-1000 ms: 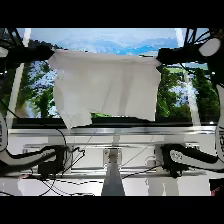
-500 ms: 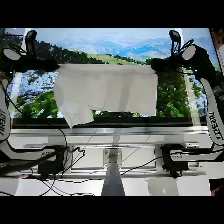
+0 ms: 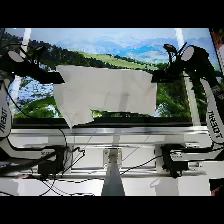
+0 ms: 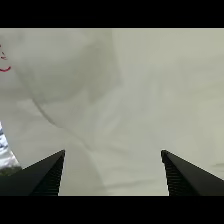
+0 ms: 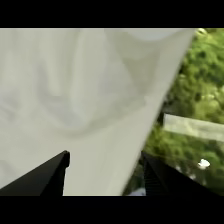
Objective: Fold the clothes and pants, and hang the long-sleeved shirts on hangers.
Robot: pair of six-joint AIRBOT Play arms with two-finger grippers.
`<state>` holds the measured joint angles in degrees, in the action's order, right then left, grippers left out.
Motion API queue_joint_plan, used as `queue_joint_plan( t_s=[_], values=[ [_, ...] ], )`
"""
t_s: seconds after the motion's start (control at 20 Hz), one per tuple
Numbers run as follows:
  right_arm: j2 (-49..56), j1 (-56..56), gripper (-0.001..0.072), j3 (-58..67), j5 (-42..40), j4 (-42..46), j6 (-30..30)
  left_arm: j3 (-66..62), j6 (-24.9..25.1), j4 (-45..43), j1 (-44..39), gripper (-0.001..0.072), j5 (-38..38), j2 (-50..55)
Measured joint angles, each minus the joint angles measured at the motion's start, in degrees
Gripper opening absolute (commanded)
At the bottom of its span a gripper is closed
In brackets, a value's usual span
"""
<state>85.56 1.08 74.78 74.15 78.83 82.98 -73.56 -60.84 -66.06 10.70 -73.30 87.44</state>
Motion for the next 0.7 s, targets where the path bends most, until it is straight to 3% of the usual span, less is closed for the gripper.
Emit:
queue_joint_plan(
  t_s=[0.25,0.3,0.35,0.4,0.55,0.7],
  values=[
    [-0.5,-4.3,0.0490,-0.5,8.2,9.5,0.0,0.0,-1.8,-0.2,2.4,0.0692,-4.3,-8.0],
    [-0.5,-6.3,0.0487,-1.2,10.1,9.6,-0.1,0.0,-2.1,-0.3,3.5,0.0646,-4.4,-10.7],
    [-0.6,-8.3,0.0486,-2.4,11.3,8.9,-0.2,0.0,-2.2,-0.3,4.7,0.0547,-4.6,-13.5],
    [-0.7,-10.6,0.0486,-4.2,12.2,7.7,-0.7,0.0,-2.2,-0.3,5.9,0.0491,-5.1,-16.4],
    [-0.9,-16.1,0.0486,-11.8,13.5,-2.1,-4.8,0.4,-2.3,-0.4,9.4,0.0490,-5.4,-24.2],
    [-0.9,-18.6,0.0485,-20.6,9.5,-12.4,-9.4,1.4,-2.4,-0.4,11.5,0.0490,-6.1,-29.1]
  ],
)
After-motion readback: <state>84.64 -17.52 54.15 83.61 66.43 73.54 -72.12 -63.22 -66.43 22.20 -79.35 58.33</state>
